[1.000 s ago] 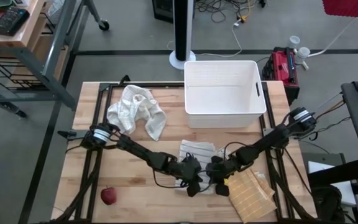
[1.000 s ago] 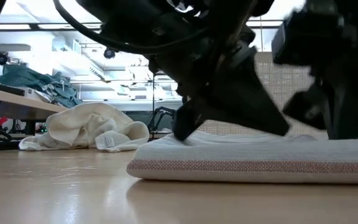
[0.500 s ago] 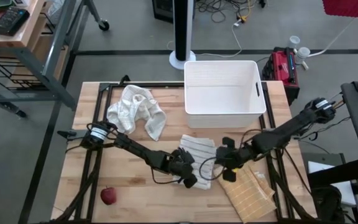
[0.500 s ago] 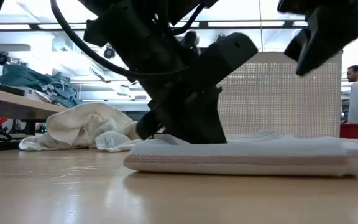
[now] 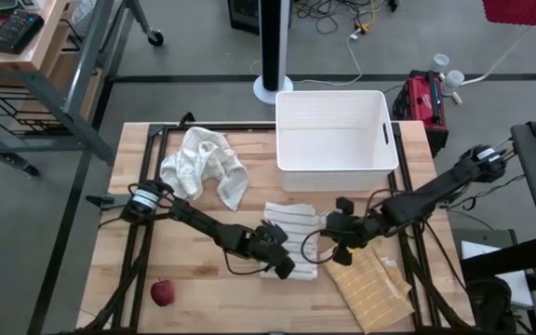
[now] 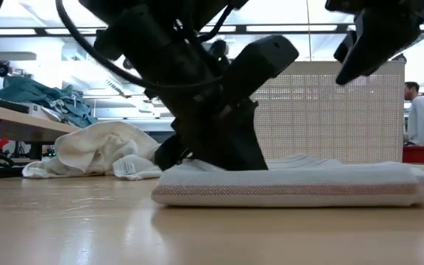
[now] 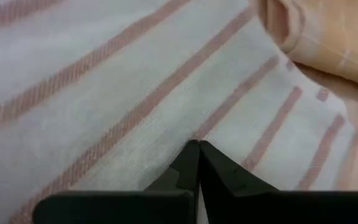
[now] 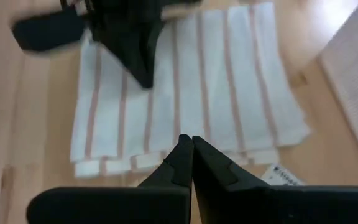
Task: Fold towel
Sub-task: Fold the white striped towel
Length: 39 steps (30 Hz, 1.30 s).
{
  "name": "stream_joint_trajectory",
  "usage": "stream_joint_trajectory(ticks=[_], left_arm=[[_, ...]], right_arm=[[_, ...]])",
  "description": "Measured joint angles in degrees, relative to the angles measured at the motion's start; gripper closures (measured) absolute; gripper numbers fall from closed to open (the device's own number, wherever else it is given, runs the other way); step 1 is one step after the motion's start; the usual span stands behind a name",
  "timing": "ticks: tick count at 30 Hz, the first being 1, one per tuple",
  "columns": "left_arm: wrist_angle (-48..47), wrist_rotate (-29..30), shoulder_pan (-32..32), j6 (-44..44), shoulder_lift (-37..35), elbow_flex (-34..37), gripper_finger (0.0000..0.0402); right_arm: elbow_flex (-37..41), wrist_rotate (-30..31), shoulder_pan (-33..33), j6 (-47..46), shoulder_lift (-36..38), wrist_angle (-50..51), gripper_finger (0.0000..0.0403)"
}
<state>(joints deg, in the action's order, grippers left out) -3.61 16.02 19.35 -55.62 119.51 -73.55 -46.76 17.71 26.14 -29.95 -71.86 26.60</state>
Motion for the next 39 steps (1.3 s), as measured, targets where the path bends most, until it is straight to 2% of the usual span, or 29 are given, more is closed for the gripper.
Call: stream_joint_trajectory(ticks=[5, 12, 19, 21, 25, 30, 32, 39], left_arm=[[0.73, 4.04, 0.04, 4.22, -4.07, -1.76, 0.0401], [-3.89, 16.49, 0.02, 6.80, -9.61, -1.04, 0.0401], [-11.65, 24.84, 0.20, 7.66, -16.25, -0.45, 0.0401], [-14.07, 27.37, 0.35, 8.25, -18.30, -0.47, 0.0401], [-18.08, 28.56, 0.39, 8.03, -19.66, -0.49, 0.0401], [-21.72, 28.54, 0.52, 4.87, -19.26, -0.51, 0.0401], [-23.79, 28.46, 0.55, 2.91, -18.35, -0.47, 0.0401], [-24.44, 28.38, 0.92, 0.21, -17.60, 0.37, 0.0401]], right_arm=[[0.02, -4.84, 0.15, 0.48, -6.26, -3.68, 0.0403], [-0.64, -13.37, 0.75, 1.10, -18.99, -14.34, 0.0403], [-2.09, -16.30, 0.89, 1.44, -25.65, -17.15, 0.0403], [-2.10, -16.28, 0.87, 1.99, -26.10, -17.07, 0.0403], [-2.08, -15.01, 0.58, 5.37, -26.12, -15.57, 0.0403], [-1.87, -6.81, -0.03, 12.09, -23.87, -10.67, 0.0403], [-1.68, -3.10, -0.05, 13.44, -22.21, -9.13, 0.0403], [-1.75, 0.22, -0.30, 9.60, -12.51, -2.58, 0.0403]])
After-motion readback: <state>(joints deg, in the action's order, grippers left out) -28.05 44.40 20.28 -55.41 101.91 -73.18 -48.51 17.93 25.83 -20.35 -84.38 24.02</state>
